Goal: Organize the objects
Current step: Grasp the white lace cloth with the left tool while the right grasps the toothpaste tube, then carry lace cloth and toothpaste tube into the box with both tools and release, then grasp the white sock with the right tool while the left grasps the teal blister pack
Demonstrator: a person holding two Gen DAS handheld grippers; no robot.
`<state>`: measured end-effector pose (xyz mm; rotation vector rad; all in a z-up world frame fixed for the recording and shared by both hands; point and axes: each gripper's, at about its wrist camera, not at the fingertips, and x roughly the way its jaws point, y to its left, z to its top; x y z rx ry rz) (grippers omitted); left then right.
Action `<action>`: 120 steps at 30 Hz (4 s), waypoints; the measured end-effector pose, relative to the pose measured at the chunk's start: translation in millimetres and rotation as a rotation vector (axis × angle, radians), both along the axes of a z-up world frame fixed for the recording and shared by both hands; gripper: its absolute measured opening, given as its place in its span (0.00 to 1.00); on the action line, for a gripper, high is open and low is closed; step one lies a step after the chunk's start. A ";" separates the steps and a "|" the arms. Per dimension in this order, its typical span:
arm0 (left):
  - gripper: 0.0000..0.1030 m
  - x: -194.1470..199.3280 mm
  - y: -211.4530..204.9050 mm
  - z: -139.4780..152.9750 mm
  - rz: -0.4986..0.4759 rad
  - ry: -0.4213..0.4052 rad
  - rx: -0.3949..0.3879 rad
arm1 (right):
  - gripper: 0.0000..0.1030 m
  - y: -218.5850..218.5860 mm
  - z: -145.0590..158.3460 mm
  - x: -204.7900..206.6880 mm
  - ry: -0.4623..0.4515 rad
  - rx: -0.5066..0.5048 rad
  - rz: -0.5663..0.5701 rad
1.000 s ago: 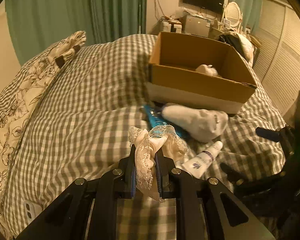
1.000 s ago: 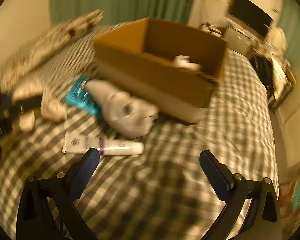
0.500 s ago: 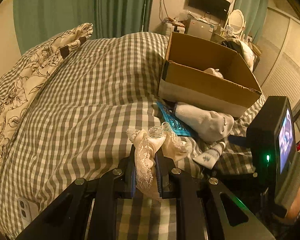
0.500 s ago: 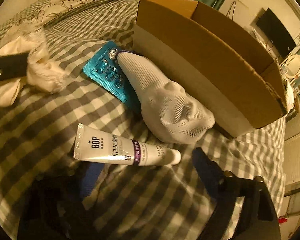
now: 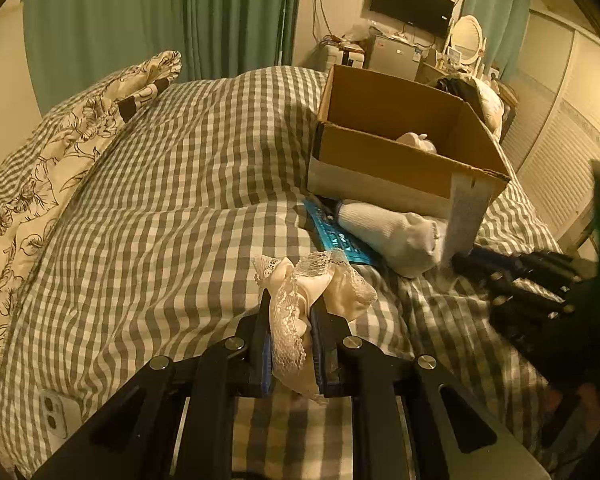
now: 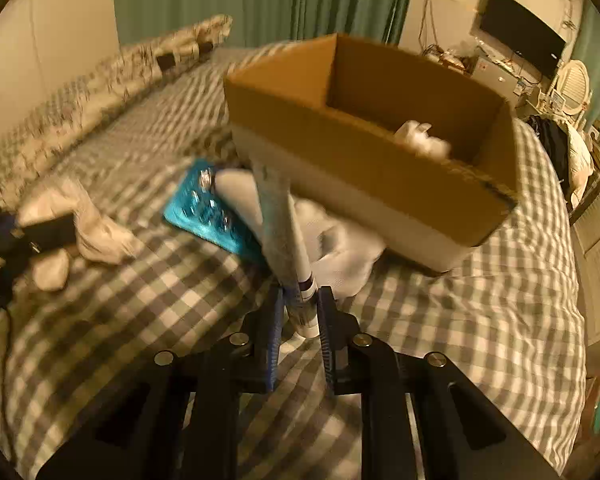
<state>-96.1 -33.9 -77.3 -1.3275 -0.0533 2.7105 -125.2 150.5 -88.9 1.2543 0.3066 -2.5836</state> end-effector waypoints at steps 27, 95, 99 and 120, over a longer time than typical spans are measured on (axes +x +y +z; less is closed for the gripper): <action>0.15 1.5 38.5 33.5 -0.036 0.052 -0.029 | 0.26 37.0 40.2 34.6 0.017 -0.111 -0.012; 0.89 -152.2 43.1 68.5 0.018 0.198 -0.009 | 0.25 69.5 129.7 -107.2 0.245 -0.148 -0.048; 0.89 -133.9 32.9 51.4 0.036 0.175 -0.047 | 0.25 57.7 112.8 -127.3 0.225 -0.113 -0.069; 1.00 -57.1 37.9 99.1 0.028 0.284 -0.045 | 0.93 65.1 160.9 -22.9 0.356 -0.138 -0.128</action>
